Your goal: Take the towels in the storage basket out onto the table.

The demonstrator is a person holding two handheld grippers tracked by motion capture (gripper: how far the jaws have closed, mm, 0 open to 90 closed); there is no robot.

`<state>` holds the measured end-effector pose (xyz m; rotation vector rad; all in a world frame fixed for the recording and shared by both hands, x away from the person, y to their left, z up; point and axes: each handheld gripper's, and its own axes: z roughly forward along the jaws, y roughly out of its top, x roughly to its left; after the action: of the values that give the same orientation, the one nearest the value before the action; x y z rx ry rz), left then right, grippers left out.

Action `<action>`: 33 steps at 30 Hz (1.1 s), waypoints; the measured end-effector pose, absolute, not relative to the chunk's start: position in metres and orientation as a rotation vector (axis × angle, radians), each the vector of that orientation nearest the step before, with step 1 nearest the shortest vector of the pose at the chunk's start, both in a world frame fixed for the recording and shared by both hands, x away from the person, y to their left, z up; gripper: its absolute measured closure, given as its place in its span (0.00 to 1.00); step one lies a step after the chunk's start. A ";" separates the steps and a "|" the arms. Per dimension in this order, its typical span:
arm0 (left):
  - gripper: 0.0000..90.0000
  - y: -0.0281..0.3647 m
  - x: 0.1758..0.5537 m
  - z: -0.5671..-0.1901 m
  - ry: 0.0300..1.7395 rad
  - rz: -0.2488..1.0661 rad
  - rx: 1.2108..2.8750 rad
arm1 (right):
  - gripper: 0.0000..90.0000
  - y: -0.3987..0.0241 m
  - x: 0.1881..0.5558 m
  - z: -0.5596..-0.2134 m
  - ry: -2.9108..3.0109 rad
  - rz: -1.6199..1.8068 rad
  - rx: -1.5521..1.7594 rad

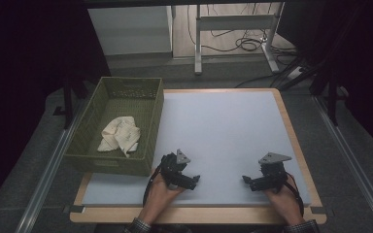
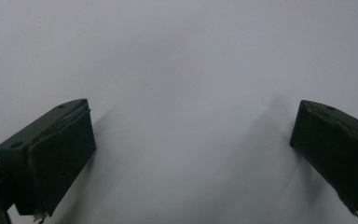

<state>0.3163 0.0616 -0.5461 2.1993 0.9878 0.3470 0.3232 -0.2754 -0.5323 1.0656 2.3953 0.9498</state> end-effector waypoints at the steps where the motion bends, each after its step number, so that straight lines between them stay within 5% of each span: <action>1: 0.00 0.062 0.316 -0.546 0.988 0.348 2.199 | 0.02 -0.275 0.323 -0.532 2.395 0.950 1.066; 33: 0.00 0.062 0.317 -0.546 0.993 0.339 2.195 | 0.02 -0.276 0.323 -0.532 2.396 0.958 1.063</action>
<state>0.3168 0.0618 -0.5460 2.1950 0.9930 0.3394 0.3233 -0.2758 -0.5325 1.0628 2.3958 0.9578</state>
